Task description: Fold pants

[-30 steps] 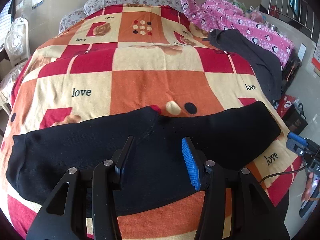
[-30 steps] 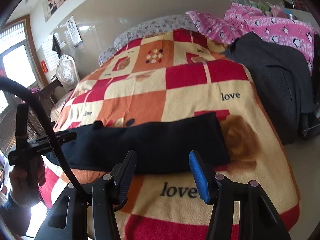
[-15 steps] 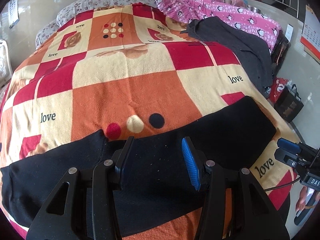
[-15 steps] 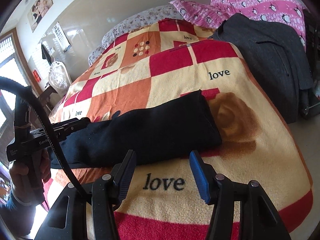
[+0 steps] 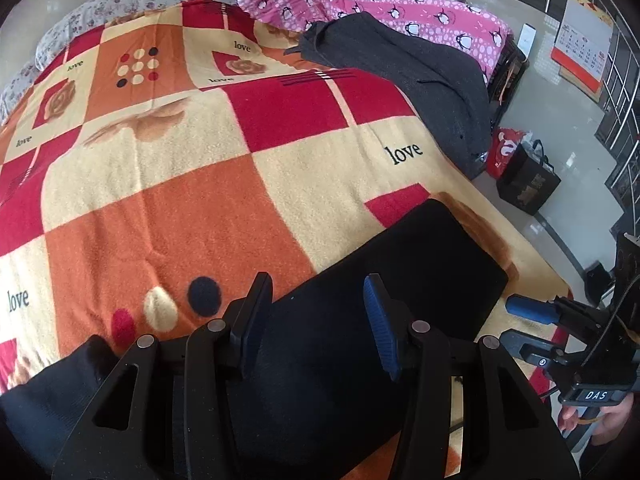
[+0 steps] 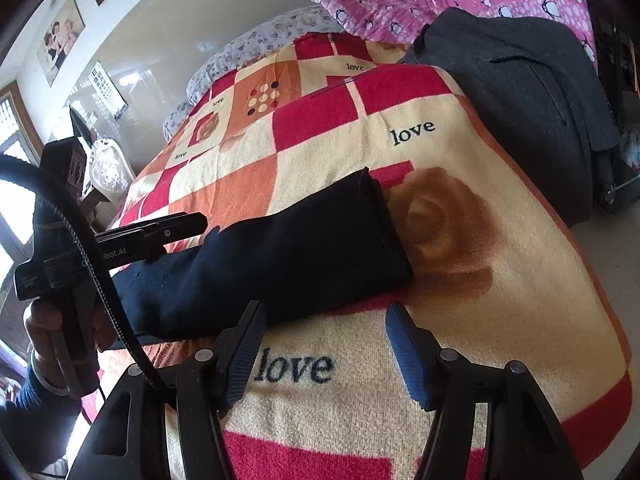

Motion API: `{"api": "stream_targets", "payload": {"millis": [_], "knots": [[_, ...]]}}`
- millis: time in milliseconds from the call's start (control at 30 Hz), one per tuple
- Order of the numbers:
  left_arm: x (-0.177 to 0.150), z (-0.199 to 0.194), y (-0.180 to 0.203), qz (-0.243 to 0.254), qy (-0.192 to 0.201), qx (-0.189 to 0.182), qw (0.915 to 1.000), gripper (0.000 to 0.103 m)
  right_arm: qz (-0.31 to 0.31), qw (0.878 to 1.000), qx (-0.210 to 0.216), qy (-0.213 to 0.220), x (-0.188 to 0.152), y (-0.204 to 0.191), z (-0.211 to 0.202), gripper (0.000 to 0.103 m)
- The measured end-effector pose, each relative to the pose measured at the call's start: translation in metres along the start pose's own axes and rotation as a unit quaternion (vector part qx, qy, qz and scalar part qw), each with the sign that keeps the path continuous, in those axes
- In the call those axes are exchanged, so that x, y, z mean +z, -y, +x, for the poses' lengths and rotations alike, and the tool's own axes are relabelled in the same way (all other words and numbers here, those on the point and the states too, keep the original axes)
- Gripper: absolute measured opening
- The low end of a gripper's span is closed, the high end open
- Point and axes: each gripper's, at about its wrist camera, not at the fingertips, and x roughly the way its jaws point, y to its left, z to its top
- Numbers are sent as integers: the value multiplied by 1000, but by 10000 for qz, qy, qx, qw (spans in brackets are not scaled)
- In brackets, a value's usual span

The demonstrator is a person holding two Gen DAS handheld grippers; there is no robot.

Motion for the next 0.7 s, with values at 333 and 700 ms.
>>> {"api": "stream_targets", "payload": {"millis": [333,700], "knots": [[19,34,11,277,-331,-403,9983,47,156,9999,38,33,2,14,3,61],[26,51,16,417,-428,-484,9970,47,213,9996,138,96,4,15,9,63]]}}
